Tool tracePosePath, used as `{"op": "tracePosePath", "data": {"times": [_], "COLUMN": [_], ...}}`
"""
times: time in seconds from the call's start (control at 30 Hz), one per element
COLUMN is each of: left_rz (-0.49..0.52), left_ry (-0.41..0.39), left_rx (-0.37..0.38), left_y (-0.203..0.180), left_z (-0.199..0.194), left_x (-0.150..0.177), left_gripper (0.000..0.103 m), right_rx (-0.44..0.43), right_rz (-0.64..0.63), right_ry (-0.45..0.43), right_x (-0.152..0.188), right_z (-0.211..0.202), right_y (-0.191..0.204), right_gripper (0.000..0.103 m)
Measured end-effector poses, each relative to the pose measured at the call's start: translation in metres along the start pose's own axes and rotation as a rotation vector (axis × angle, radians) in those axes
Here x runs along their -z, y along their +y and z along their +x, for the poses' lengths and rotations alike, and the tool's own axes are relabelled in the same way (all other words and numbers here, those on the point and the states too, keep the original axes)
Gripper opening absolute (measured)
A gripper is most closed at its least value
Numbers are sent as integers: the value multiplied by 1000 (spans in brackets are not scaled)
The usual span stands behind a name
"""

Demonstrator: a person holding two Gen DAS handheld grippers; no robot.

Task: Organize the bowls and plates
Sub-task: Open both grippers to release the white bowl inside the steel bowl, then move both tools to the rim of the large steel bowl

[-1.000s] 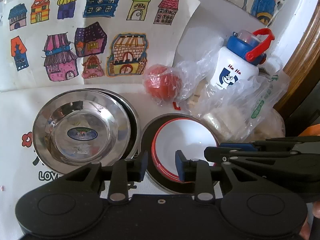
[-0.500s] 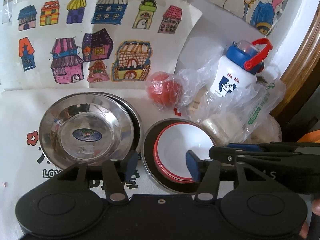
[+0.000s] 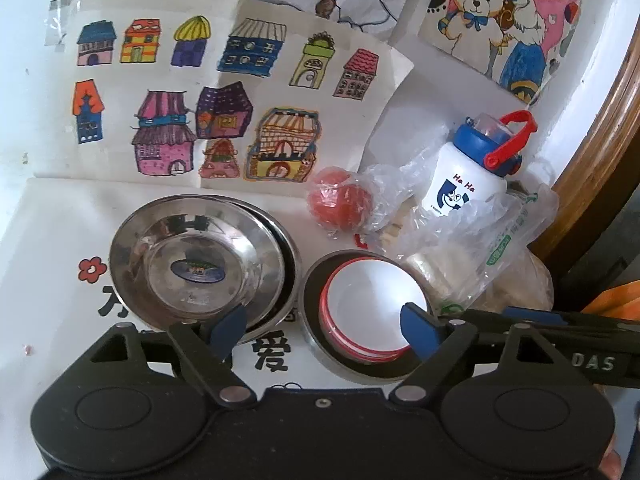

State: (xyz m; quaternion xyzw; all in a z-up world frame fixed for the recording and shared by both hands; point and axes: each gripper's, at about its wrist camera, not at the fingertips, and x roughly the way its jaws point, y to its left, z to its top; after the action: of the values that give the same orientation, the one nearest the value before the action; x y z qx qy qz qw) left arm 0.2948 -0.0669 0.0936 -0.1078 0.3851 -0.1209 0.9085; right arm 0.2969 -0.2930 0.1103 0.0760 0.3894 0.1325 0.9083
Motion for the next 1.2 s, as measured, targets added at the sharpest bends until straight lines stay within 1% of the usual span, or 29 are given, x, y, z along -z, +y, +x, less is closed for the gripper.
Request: {"op": "tracePosePath", "data": {"times": [0.07, 0.1, 0.23, 0.33, 0.43, 0.5, 0.6, 0.67, 0.73, 0.9, 1.03, 1.2], "left_rz": [-3, -3, 4, 16, 34, 37, 8, -6, 5, 4, 43, 113], "left_ry": [-7, -14, -49, -68, -84, -90, -122, -147, -171, -239, -263, -262], "left_rx": [-2, -3, -8, -1, -4, -18, -9, -44, -79, -100, -147, -191], "left_y": [1, 1, 1, 0, -2, -3, 2, 5, 6, 13, 15, 16], "left_z": [-3, -6, -14, -19, -22, -24, -28, -29, -31, -36, -37, -36], "left_x": [2, 4, 10, 16, 22, 26, 31, 35, 39, 47, 47, 54], "left_gripper": [88, 90, 101, 102, 102, 102, 102, 102, 102, 102, 102, 102], "right_rx": [-2, -4, -18, -42, -56, -54, -44, -32, -18, 19, 45, 17], "right_rz": [6, 7, 10, 20, 19, 12, 1, -11, -26, -42, -65, -44], "right_ry": [-14, -21, -55, -82, -104, -114, -129, -148, -183, -240, -253, -261], "right_x": [2, 4, 12, 19, 24, 27, 33, 39, 45, 54, 57, 62], "right_z": [-6, -9, -19, -26, -31, -32, -34, -34, -35, -36, -36, -39], "right_y": [-1, -2, -3, -5, -7, -8, -9, -9, -9, -10, -10, -17], "right_gripper": [78, 81, 91, 98, 102, 103, 103, 103, 103, 103, 103, 103]}}
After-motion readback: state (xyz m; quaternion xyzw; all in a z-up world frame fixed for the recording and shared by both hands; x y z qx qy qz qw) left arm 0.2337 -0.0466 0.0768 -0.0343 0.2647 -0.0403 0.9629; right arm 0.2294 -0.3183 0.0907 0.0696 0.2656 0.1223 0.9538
